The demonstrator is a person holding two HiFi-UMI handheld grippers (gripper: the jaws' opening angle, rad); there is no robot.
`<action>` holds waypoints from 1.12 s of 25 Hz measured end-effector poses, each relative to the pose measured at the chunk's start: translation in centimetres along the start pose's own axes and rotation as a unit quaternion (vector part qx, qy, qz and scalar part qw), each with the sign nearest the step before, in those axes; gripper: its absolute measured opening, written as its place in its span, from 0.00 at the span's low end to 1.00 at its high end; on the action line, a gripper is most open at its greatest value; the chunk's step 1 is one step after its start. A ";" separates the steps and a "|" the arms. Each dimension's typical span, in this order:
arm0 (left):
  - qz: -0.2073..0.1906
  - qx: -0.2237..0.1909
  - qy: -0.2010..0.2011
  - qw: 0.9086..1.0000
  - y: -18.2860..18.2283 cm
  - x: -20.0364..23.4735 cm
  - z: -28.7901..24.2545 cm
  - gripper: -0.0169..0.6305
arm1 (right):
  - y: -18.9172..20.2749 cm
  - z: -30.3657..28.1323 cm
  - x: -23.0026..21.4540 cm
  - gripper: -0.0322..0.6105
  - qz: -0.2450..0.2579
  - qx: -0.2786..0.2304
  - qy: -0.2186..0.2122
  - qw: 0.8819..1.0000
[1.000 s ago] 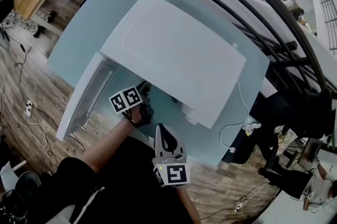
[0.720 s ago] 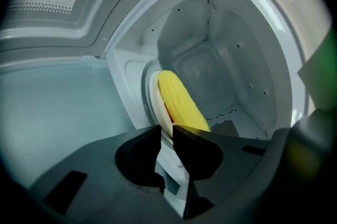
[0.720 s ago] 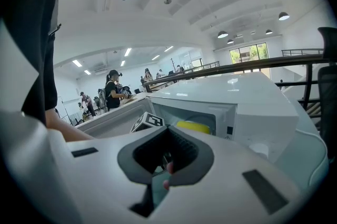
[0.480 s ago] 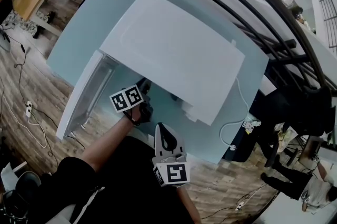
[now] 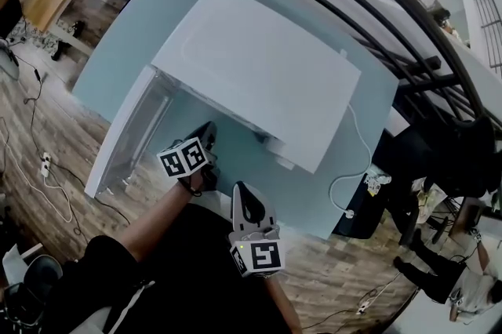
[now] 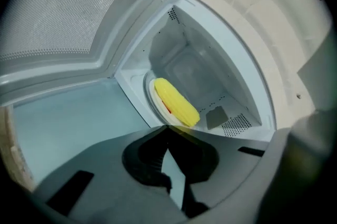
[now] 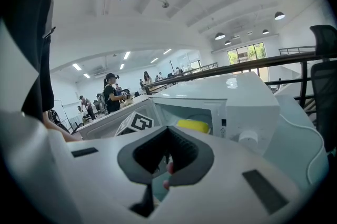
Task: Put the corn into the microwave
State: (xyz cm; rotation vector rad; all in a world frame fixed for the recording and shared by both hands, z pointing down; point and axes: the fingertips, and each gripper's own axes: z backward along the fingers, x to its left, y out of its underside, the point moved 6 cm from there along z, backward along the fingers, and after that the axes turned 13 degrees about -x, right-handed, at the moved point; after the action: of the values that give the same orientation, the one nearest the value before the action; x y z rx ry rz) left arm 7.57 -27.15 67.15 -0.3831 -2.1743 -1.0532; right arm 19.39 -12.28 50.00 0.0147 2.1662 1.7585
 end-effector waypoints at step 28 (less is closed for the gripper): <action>-0.256 -0.076 0.171 0.948 -1.3 -9.9 18.0 0.03 | -1.8 8.3 0.1 0.06 -0.026 -0.099 0.038 0.994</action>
State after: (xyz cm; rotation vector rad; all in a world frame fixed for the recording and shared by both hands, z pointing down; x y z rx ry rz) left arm 5.93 -13.67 51.68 0.3052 -1.9185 -1.4504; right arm 21.92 -4.79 46.88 -0.1589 2.0126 1.9639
